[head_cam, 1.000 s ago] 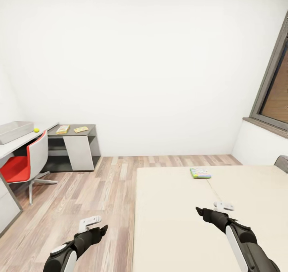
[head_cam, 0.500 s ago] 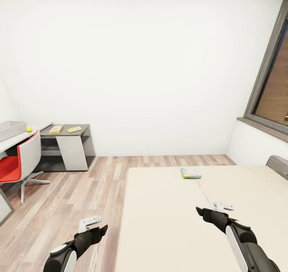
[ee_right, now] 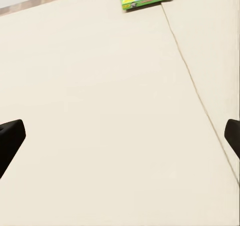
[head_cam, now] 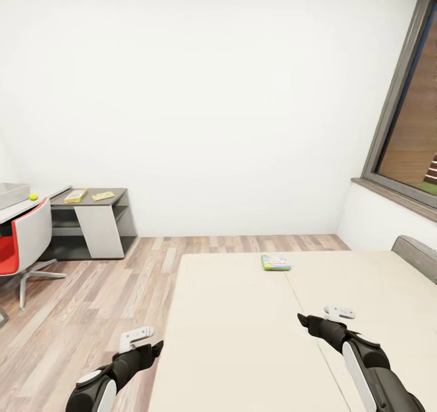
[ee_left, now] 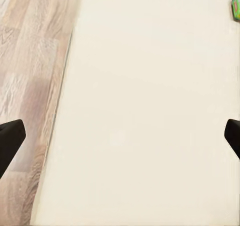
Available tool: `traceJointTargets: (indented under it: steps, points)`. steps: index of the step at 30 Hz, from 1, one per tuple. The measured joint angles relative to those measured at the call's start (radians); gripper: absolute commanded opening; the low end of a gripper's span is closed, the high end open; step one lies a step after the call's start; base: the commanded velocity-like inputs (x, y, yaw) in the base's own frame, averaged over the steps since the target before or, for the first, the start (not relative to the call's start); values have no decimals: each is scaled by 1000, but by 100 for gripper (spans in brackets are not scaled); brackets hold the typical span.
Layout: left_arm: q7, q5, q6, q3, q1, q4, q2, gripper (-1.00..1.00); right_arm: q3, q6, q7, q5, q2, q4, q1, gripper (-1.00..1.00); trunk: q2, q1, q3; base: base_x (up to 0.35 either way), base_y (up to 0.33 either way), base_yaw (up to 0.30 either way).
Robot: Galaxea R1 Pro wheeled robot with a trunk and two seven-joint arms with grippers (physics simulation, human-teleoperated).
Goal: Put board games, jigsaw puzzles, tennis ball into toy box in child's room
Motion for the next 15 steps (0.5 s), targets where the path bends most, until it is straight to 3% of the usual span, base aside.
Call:
traceJointTargets:
  steps: [5,15]
  points:
    - [0,0,0,0,0,0,0,100,0,0,0,0,0,0,0,100,0,0,0,0,-125,0]
    - [0,0,0,0,0,0,0,100,0,0,0,0,0,0,0,100,0,0,0,2,-21,0]
